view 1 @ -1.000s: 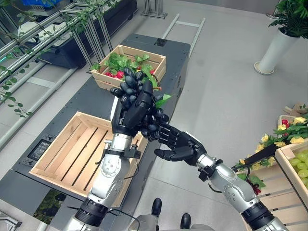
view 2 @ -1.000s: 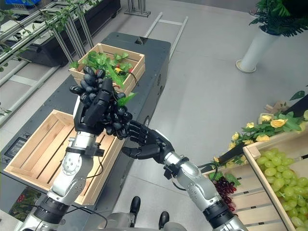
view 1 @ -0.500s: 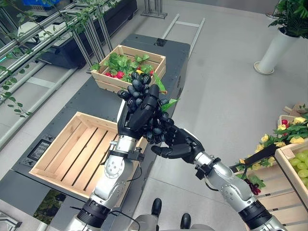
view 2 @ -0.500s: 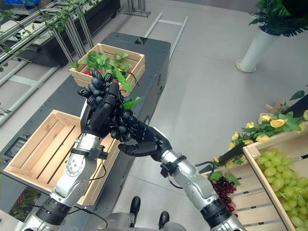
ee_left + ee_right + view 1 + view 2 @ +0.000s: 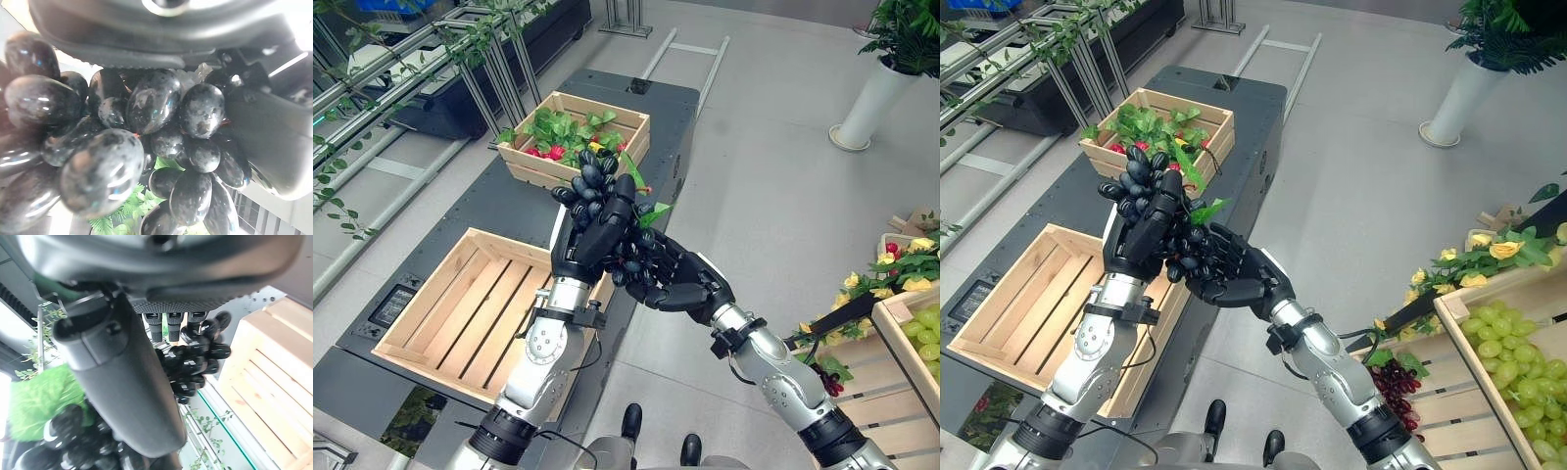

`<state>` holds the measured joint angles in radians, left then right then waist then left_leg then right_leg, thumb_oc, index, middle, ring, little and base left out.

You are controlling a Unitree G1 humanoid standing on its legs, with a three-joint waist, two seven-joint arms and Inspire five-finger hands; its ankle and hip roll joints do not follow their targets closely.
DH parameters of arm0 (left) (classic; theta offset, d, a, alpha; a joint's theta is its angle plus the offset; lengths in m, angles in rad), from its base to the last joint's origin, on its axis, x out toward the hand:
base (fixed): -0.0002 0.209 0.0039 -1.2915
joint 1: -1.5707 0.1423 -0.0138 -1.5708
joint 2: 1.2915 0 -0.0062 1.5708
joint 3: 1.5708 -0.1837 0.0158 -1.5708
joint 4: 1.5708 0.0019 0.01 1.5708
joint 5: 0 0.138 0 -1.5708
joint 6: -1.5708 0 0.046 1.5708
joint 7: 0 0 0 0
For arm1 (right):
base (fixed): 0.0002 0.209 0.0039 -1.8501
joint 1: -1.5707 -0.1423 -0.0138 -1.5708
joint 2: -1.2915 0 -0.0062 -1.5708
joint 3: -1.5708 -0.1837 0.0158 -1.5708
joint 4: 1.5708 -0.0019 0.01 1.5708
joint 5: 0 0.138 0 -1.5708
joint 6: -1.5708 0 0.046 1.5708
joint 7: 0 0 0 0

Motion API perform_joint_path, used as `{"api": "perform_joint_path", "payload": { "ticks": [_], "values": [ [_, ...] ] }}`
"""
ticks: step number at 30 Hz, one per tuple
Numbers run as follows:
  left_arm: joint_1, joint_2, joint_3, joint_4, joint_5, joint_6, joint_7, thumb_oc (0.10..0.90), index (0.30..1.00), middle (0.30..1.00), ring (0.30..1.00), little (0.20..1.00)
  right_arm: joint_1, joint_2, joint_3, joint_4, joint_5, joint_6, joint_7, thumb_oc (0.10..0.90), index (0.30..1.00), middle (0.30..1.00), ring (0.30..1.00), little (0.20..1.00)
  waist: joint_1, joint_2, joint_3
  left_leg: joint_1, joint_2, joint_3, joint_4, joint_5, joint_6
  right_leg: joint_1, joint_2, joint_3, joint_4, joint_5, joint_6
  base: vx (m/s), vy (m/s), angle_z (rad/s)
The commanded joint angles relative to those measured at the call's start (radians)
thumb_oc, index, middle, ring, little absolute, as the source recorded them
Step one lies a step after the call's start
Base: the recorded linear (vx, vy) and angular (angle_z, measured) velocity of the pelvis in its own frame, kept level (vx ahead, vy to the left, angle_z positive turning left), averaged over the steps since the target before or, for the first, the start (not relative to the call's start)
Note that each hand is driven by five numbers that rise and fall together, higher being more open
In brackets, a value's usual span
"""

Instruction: Pick up the fruits from the basket on one side to the basket on the other side

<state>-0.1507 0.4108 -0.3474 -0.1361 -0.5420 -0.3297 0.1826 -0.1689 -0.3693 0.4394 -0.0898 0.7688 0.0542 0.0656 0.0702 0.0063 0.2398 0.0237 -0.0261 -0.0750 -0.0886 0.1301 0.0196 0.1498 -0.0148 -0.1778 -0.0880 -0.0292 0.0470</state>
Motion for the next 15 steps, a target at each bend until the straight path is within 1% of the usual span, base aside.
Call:
{"api": "perform_joint_path", "payload": {
  "ticks": [1, 2, 7, 15],
  "values": [
    [-0.024, -0.017, -0.005, 0.043, 0.057, -0.075, -0.008, 0.4, 0.3, 0.3, 0.3, 0.3, -0.037, 0.079, -0.013, -0.099, 0.1, -0.158, -0.002, 0.8, 0.9, 0.9, 0.9, 0.9, -0.006, -0.026, -0.173, 0.059, -0.031, 0.044, 0.001, -0.17, -0.003, -0.045, -0.026, 0.019, 0.001, 0.019, 0.04, 0.0, 0.0, 0.0],
    [-0.022, -0.016, -0.011, 0.05, 0.045, -0.072, -0.006, 0.4, 0.3, 0.3, 0.3, 0.3, -0.04, 0.082, -0.012, -0.102, 0.123, -0.165, 0.004, 0.8, 0.9, 0.9, 0.9, 0.9, -0.006, -0.027, -0.174, 0.059, -0.031, 0.044, 0.001, -0.17, -0.003, -0.045, -0.026, 0.019, 0.001, 0.019, 0.041, 0.0, 0.0, 0.0],
    [-0.018, -0.023, -0.024, 0.062, 0.039, -0.067, -0.016, 0.4, 0.3, 0.3, 0.3, 0.3, -0.046, 0.093, -0.007, -0.112, 0.141, -0.18, 0.001, 0.8, 0.9, 0.9, 0.9, 0.9, -0.006, -0.027, -0.175, 0.059, -0.031, 0.044, 0.001, -0.172, -0.003, -0.046, -0.025, 0.02, 0.001, 0.018, 0.04, 0.0, 0.0, 0.0],
    [-0.019, -0.027, -0.045, 0.054, 0.03, -0.067, -0.048, 0.4, 0.3, 0.3, 0.3, 0.3, -0.041, 0.101, 0.018, -0.109, 0.127, -0.145, 0.01, 0.8, 0.9, 0.9, 0.9, 0.9, -0.006, -0.026, -0.174, 0.058, -0.031, 0.047, 0.001, -0.171, -0.002, -0.047, -0.026, 0.022, 0.001, 0.017, 0.04, 0.0, 0.0, 0.0]
  ]
}}
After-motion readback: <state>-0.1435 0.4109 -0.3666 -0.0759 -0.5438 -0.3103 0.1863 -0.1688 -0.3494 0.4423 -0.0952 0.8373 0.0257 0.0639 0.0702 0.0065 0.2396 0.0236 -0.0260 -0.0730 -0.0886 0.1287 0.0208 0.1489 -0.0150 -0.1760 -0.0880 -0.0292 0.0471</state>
